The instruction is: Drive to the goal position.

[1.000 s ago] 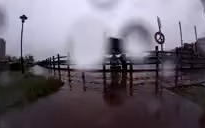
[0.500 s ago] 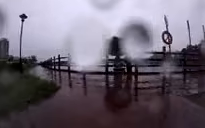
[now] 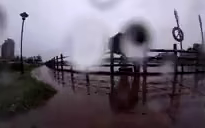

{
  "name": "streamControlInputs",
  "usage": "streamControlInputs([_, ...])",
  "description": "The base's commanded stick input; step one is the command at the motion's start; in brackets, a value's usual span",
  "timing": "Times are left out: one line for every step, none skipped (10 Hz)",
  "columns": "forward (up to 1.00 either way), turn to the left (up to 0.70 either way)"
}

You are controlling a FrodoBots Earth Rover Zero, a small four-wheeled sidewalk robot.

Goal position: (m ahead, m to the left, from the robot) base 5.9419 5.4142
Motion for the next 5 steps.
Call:
streamControlInputs([1.00,0.00])
streamControlInputs([1.00,0.00])
streamControlInputs([1.00,0.01])
streamControlInputs([1.00,0.33])
streamControlInputs([1.00,0.40])
